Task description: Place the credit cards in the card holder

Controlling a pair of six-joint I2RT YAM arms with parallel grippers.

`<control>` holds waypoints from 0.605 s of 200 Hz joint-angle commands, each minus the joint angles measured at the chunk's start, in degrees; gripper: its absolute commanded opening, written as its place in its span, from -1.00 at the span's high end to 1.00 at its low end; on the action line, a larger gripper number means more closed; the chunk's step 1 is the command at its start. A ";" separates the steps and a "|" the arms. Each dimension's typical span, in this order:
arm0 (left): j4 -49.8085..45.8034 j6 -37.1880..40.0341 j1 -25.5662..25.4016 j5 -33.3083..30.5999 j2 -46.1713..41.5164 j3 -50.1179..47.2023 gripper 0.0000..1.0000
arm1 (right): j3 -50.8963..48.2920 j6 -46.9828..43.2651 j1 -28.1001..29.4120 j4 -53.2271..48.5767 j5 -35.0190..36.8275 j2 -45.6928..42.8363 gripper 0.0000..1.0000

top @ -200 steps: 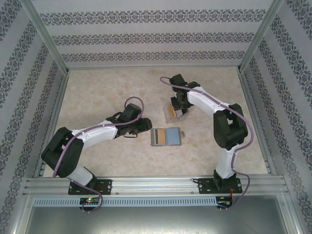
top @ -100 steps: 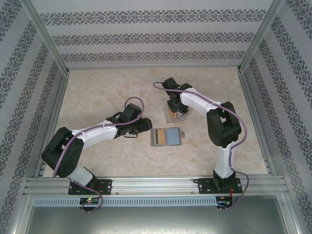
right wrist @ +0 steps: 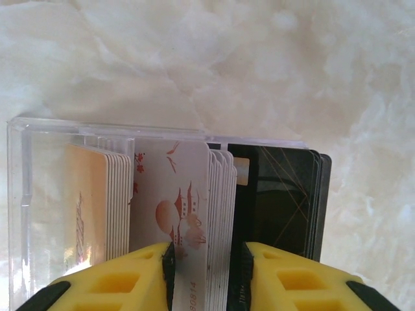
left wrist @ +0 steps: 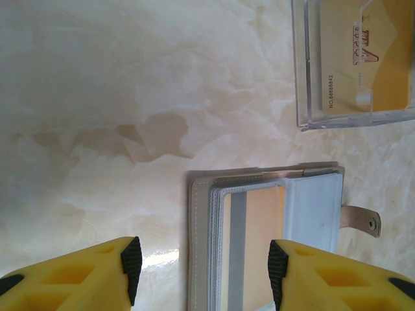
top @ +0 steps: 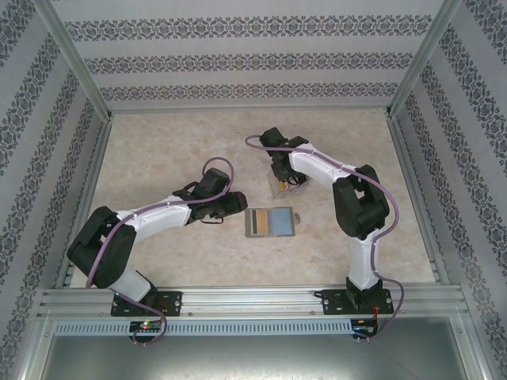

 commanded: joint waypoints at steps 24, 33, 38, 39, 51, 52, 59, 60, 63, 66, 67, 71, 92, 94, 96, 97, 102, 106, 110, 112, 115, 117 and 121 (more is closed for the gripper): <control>0.95 -0.45 0.70 0.60 0.56 0.61 -0.13 | -1.04 -0.88 0.19 -0.40 3.79 -1.89 0.34; 0.98 -0.43 0.71 0.71 0.63 0.64 -0.13 | -1.21 -0.83 0.19 -0.38 3.62 -1.97 0.35; 1.04 -0.46 0.70 0.77 0.72 0.74 -0.13 | -1.31 -0.72 0.19 -0.27 3.69 -2.06 0.36; 1.01 -0.44 0.70 0.78 0.70 0.76 -0.13 | -1.36 -0.71 0.19 -0.24 3.72 -2.06 0.36; 1.03 -0.51 0.71 0.96 0.91 0.79 -0.13 | -1.66 -0.88 0.19 0.07 3.69 -2.22 0.38; 1.01 -0.47 0.71 1.00 0.88 0.78 -0.13 | -1.66 -0.88 0.19 0.06 3.67 -2.23 0.38; 1.06 -0.52 0.71 1.07 0.93 0.84 -0.13 | -1.74 -0.77 0.18 0.02 3.90 -2.24 0.39; 1.06 -0.56 0.71 1.06 0.93 0.85 -0.13 | -1.75 -0.78 0.18 0.00 3.95 -2.28 0.39; 1.04 -0.53 0.71 1.06 0.94 0.83 -0.13 | -1.80 -0.72 0.18 0.02 3.92 -2.31 0.40; 1.03 -0.52 0.71 1.08 0.96 0.81 -0.13 | -1.82 -0.80 0.18 0.06 3.81 -2.37 0.42; 1.01 -0.52 0.71 1.07 1.00 0.79 -0.13 | -1.83 -0.84 0.18 0.10 3.82 -2.34 0.42; 1.11 -0.52 0.71 1.05 0.98 0.74 -0.13 | -1.93 -0.92 0.17 0.15 3.83 -2.37 0.44; 1.23 -0.69 0.71 1.19 0.97 0.51 -0.13 | -2.19 -0.88 0.19 0.23 4.22 -2.59 0.45; 1.24 -0.74 0.71 1.15 1.01 0.60 -0.13 | -2.20 -0.94 0.19 0.24 4.26 -2.59 0.45; 1.23 -0.72 0.71 1.14 1.02 0.66 -0.13 | -2.20 -0.96 0.19 0.30 4.22 -2.63 0.45; 1.19 -0.71 0.71 1.14 0.98 0.59 -0.13 | -2.20 -0.96 0.19 0.27 4.25 -2.61 0.45; 1.17 -0.76 0.71 1.14 1.03 0.67 -0.13 | -2.22 -0.97 0.19 0.32 4.34 -2.67 0.46; 1.16 -0.64 0.73 1.14 1.06 0.61 -0.12 | -2.29 -0.96 0.12 0.33 4.42 -2.68 0.46; 1.18 -0.69 0.71 1.14 1.10 0.63 -0.13 | -2.29 -0.99 0.11 0.30 4.49 -2.68 0.46; 1.17 -0.69 0.71 1.18 1.05 0.67 -0.13 | -2.29 -1.04 0.15 0.34 4.52 -2.74 0.46; 1.16 -0.69 0.71 1.21 1.05 0.61 -0.13 | -2.29 -0.97 0.10 0.35 4.57 -2.76 0.46; 1.16 -0.71 0.71 1.15 1.08 0.64 -0.13 | -2.33 -0.97 0.01 0.33 4.61 -2.74 0.46; 1.16 -0.70 0.66 1.14 1.04 0.66 -0.13 | -2.29 -0.97 0.01 0.33 4.62 -2.78 0.47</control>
